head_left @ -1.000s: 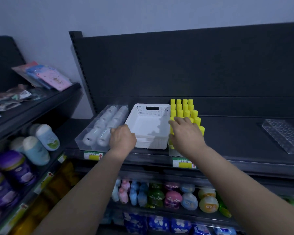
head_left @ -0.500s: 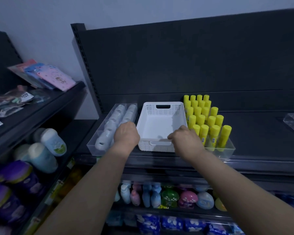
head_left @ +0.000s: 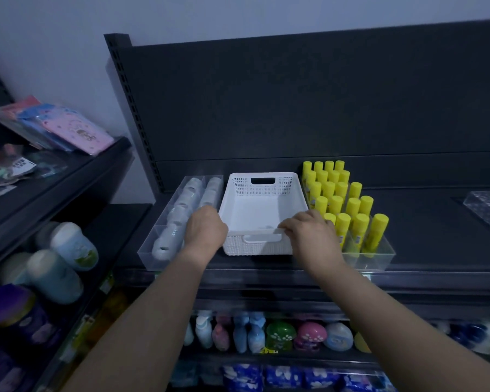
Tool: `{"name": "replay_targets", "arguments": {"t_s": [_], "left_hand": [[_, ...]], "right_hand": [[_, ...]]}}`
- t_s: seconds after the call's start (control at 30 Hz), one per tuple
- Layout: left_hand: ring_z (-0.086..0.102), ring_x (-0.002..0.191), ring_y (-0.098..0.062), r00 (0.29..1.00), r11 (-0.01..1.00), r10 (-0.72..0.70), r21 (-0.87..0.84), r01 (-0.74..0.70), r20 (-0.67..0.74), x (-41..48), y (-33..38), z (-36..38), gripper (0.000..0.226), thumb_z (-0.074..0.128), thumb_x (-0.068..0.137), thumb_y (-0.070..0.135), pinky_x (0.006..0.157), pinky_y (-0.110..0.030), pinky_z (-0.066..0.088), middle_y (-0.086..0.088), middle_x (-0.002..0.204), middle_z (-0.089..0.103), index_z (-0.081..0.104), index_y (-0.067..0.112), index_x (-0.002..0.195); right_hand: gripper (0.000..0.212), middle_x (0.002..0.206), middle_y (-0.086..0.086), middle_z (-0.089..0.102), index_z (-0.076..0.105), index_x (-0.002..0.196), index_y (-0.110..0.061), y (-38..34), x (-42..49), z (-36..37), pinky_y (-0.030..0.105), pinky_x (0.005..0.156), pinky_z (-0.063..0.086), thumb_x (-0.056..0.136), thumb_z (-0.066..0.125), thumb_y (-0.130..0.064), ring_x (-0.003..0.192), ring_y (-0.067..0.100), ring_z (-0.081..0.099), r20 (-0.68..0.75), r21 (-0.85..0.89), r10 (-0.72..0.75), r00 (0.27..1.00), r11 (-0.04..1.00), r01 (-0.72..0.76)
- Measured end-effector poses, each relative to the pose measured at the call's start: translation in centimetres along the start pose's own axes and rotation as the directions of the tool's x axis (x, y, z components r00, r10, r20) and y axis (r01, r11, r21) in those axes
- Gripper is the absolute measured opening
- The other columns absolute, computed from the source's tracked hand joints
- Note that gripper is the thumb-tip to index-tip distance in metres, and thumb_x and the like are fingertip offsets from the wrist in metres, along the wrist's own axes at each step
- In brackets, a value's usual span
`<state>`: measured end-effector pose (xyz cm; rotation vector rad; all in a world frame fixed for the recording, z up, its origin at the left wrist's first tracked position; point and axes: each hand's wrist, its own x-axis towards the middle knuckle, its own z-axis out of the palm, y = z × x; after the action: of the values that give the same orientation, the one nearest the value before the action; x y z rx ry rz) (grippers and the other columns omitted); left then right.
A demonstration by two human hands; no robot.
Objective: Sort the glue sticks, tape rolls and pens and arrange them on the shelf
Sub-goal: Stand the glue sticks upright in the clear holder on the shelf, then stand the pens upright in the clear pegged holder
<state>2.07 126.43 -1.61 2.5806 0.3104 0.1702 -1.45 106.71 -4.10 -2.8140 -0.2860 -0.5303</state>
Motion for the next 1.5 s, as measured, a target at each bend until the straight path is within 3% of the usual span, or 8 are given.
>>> {"name": "replay_targets", "arguments": {"t_s": [0.17,0.33,0.57,0.73,0.87,1.1,1.2,1.5], "left_hand": [[0.055,0.075,-0.022,0.984,0.999,0.013,-0.039,-0.021,-0.177,-0.4,-0.7,-2.3,0.037,0.040,0.084,-0.003,0.054,-0.028,0.043,-0.008,0.095,0.066,0.060,0.011,0.112],[0.066,0.071,-0.030,0.966,0.994,0.018,-0.104,-0.046,-0.258,-1.5,1.5,-4.7,0.024,0.038,0.081,0.002,0.064,-0.039,0.058,-0.009,0.086,0.068,0.059,0.010,0.087],[0.051,0.075,-0.026,0.945,0.984,0.147,-0.052,-0.169,-0.292,-6.2,8.8,-4.4,0.028,0.041,0.080,-0.002,0.064,-0.035,0.045,-0.006,0.082,0.063,0.067,0.008,0.086],[0.053,0.067,-0.024,0.933,0.939,0.281,-0.135,-0.315,-0.226,-11.2,17.0,-0.6,0.030,0.041,0.077,0.000,0.045,-0.025,0.030,0.002,0.069,0.059,0.063,0.018,0.073],[0.063,0.074,-0.029,0.911,0.872,0.377,-0.268,-0.410,-0.165,-16.4,24.4,3.9,0.036,0.042,0.080,0.005,0.062,-0.036,0.052,0.000,0.088,0.071,0.071,0.023,0.091],[0.068,0.080,-0.031,0.882,0.753,0.472,-0.521,-0.403,0.001,-26.9,37.1,12.5,0.034,0.047,0.064,0.021,0.068,-0.048,0.059,-0.003,0.079,0.071,0.055,0.048,0.081],[0.067,0.074,-0.032,0.869,0.754,0.488,-0.543,-0.369,0.086,-30.8,41.4,15.8,0.027,0.046,0.065,0.019,0.070,-0.048,0.060,-0.006,0.075,0.069,0.062,0.040,0.057],[0.050,0.059,-0.020,0.761,0.709,0.608,-0.586,-0.392,0.227,-39.0,52.4,24.3,0.026,0.043,0.062,0.020,0.069,-0.050,0.057,0.000,0.059,0.051,0.066,0.016,0.074]], "right_hand": [[0.026,0.149,0.020,0.033,0.068,0.115,-0.016,-1.3,1.7,-1.9,0.046,0.110,0.033,0.091,0.061,-0.014,0.139,0.038,0.027,-0.042,0.265,0.054,0.998,0.963,-0.041],[0.041,0.155,0.017,0.018,0.053,0.133,-0.013,-1.2,1.9,-6.0,0.037,0.096,0.043,0.093,0.059,-0.017,0.123,0.034,0.051,0.011,0.308,0.091,0.996,0.947,-0.090],[0.037,0.157,0.007,0.020,0.053,0.135,-0.023,3.4,-2.6,-11.9,0.040,0.102,0.036,0.098,0.051,-0.022,0.137,0.030,0.030,-0.064,0.241,0.204,0.977,0.953,-0.183],[0.036,0.158,0.002,0.021,0.054,0.135,-0.022,11.1,-8.6,-15.8,0.040,0.110,0.030,0.100,0.047,-0.022,0.142,0.026,0.024,-0.123,0.231,0.318,0.940,0.930,-0.285],[0.035,0.157,0.001,0.024,0.056,0.133,-0.019,18.3,-14.8,-19.9,0.039,0.109,0.032,0.100,0.048,-0.022,0.141,0.025,0.025,-0.189,0.209,0.407,0.894,0.906,-0.368],[0.031,0.155,0.006,0.027,0.060,0.128,-0.014,30.8,-25.7,-27.0,0.044,0.111,0.033,0.098,0.050,-0.017,0.141,0.028,0.029,-0.225,0.185,0.537,0.813,0.843,-0.506],[0.032,0.155,0.007,0.027,0.060,0.128,-0.015,35.0,-30.1,-29.3,0.043,0.112,0.032,0.099,0.050,-0.017,0.142,0.029,0.027,-0.214,0.159,0.600,0.771,0.800,-0.578],[0.031,0.154,0.008,0.030,0.062,0.127,-0.016,45.3,-39.4,-34.1,0.036,0.110,0.030,0.097,0.052,-0.017,0.140,0.026,0.032,-0.253,0.151,0.742,0.621,0.664,-0.732]]}}
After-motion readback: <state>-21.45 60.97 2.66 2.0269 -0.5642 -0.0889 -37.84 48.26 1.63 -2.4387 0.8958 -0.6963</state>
